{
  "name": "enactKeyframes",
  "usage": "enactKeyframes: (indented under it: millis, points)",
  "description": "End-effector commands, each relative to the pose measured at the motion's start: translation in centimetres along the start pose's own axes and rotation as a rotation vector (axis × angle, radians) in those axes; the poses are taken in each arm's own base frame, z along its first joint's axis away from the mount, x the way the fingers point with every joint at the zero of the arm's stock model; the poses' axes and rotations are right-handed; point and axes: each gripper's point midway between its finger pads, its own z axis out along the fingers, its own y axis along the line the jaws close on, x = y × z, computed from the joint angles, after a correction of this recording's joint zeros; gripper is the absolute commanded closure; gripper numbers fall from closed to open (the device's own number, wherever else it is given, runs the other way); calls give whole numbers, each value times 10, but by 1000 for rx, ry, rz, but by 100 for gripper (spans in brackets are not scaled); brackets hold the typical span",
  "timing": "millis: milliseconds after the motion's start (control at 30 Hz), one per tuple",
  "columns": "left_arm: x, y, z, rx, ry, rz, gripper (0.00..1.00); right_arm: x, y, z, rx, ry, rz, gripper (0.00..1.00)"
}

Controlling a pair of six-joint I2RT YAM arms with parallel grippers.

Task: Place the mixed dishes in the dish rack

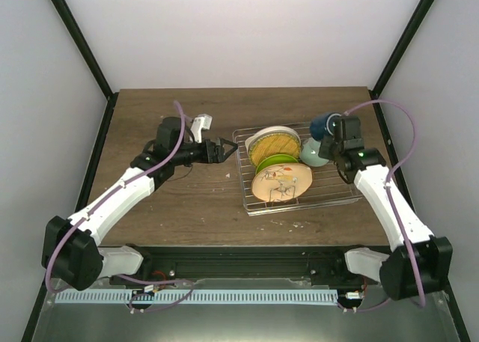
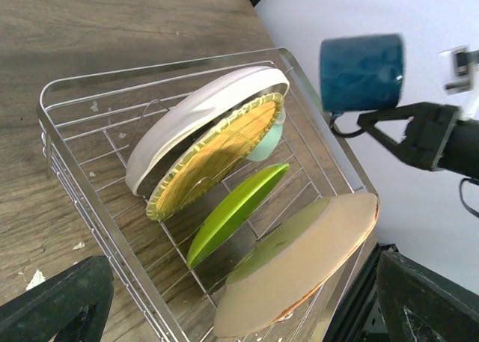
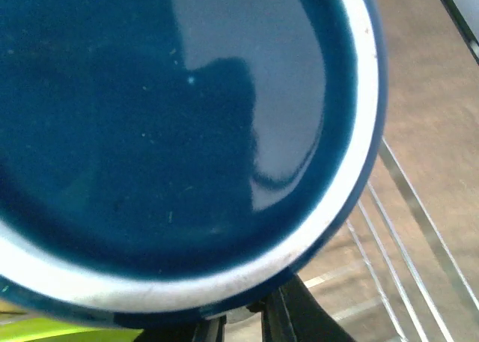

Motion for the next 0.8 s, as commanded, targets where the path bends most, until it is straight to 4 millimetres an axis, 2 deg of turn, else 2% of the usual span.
enactKeyframes:
  millis: [0,167,467,767]
  points:
    - [-10,-9,-3,16,-5,26,3,5,-31,7,150,67,-13,99]
    - [-9,-9,-8,4,-5,23,3,32,-35,20,164,178,-60,99]
    - [-6,-10,-13,5,-12,8,3,69,-46,26,199,311,-128,99]
    - [-5,-9,-14,0,-11,5,3,82,-37,31,141,365,-119,99]
